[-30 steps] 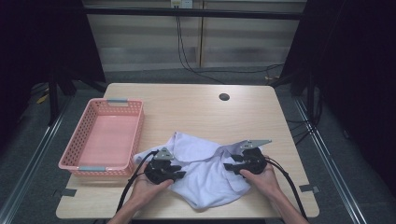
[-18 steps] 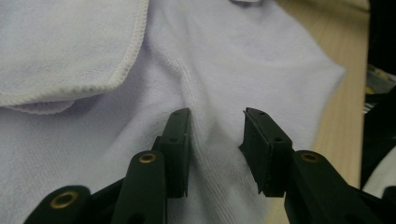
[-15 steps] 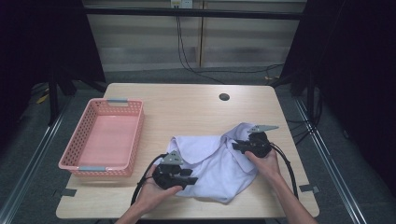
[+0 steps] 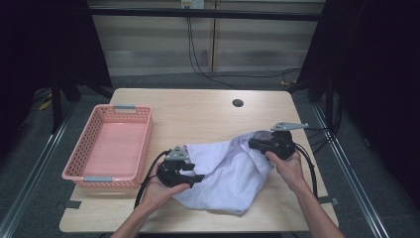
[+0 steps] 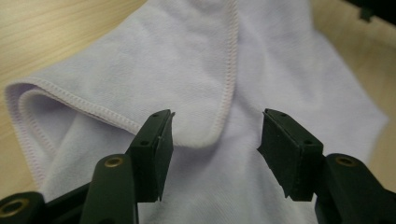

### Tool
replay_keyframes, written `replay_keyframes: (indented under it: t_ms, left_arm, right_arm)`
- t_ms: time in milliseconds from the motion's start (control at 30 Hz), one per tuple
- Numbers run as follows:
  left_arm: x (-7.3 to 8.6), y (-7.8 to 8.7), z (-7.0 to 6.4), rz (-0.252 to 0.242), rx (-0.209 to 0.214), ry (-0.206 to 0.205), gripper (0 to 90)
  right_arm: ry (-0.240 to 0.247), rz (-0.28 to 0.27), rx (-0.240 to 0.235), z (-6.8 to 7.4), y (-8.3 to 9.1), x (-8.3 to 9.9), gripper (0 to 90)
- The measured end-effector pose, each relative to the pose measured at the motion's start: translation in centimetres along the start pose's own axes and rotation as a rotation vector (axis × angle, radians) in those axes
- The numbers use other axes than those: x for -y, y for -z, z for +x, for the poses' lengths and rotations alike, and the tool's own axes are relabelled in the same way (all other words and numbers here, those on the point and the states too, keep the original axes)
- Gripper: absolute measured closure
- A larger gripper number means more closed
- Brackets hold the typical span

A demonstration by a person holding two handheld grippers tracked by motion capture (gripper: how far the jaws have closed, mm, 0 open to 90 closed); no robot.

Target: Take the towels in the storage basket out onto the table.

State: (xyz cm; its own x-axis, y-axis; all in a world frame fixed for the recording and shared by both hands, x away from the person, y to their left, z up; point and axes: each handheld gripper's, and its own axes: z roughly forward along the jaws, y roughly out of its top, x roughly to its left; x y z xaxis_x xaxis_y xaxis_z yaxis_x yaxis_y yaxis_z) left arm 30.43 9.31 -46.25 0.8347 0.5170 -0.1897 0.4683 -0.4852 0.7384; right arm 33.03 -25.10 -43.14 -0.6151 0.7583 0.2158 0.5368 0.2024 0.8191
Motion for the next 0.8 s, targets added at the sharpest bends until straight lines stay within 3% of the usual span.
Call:
replay_keyframes:
  t_ms: [67, 133, 167, 200, 233, 267, 300, 333, 367, 400, 433, 467, 500, 567, 667, 700, 800]
  left_arm:
    - [-0.4, -0.9, -0.1, 0.015, 0.011, 0.016, 42.4]
    - [-0.6, -1.9, -0.4, 0.036, -0.007, 0.002, 42.8]
    - [-0.6, -2.9, -0.2, 0.071, -0.028, 0.002, 45.9]
    - [-0.6, -2.9, -0.2, 0.071, -0.028, 0.002, 50.1]
    - [-0.6, -3.3, -0.1, 0.102, -0.059, 0.012, 50.1]
    - [-0.6, -3.5, 0.0, 0.115, -0.066, 0.027, 56.0]
    - [-0.6, -3.5, 0.0, 0.128, -0.095, 0.016, 65.5]
    - [-0.7, -3.5, 0.1, 0.122, -0.096, 0.030, 76.5]
    - [-0.9, -2.9, 0.7, 0.084, -0.074, 0.068, 88.1]
    - [-0.9, -2.9, 0.7, 0.084, -0.074, 0.068, 90.0]
    - [-1.0, -1.8, 1.5, 0.017, 0.003, 0.115, 90.0]
    - [-1.0, -1.8, 1.5, 0.017, 0.003, 0.115, 90.0]
    - [-1.0, -1.0, 1.8, -0.019, -0.001, 0.119, 90.0]
    - [-1.1, 0.2, 2.3, -0.058, 0.035, 0.127, 90.0]
    - [-1.1, 1.2, 2.1, -0.081, 0.054, 0.083, 89.2]
    - [-0.9, 1.5, 1.9, -0.078, 0.080, 0.054, 83.9]
    - [-0.4, 1.5, 1.7, -0.067, 0.092, 0.048, 80.8]
  right_arm:
    - [0.009, -0.001, -0.011, 0.3, -0.1, -0.3, 83.3]
    - [0.012, -0.003, -0.023, 0.5, -0.2, -0.3, 82.8]
    - [0.011, -0.005, -0.042, 0.8, -0.2, -0.2, 82.2]
    - [0.011, -0.005, -0.042, 0.8, -0.2, -0.2, 82.2]
    - [0.016, -0.003, -0.046, 0.8, -0.2, -0.1, 81.3]
    - [0.015, -0.007, -0.051, 0.9, -0.1, -0.1, 80.1]
    - [0.017, -0.006, -0.058, 1.0, 0.0, 0.0, 79.6]
    - [0.017, 0.002, -0.051, 1.0, 0.1, 0.1, 78.6]
    - [0.016, 0.009, -0.051, 0.9, 0.3, 0.2, 77.1]
    - [0.011, 0.012, -0.047, 0.8, 0.4, 0.3, 77.0]
    - [0.009, 0.015, -0.043, 0.6, 0.5, 0.5, 75.7]
    - [0.009, 0.015, -0.043, 0.6, 0.5, 0.5, 75.7]
    - [0.007, 0.015, -0.039, 0.5, 0.6, 0.7, 72.2]
    - [0.008, 0.019, -0.020, 0.4, 0.7, 1.2, 66.2]
    - [0.006, -0.008, -0.025, 0.4, 0.8, 1.5, 66.5]
    - [0.014, -0.013, -0.036, 0.6, 0.4, 1.5, 65.4]
    - [0.021, -0.004, -0.036, 0.7, -0.3, 1.5, 64.4]
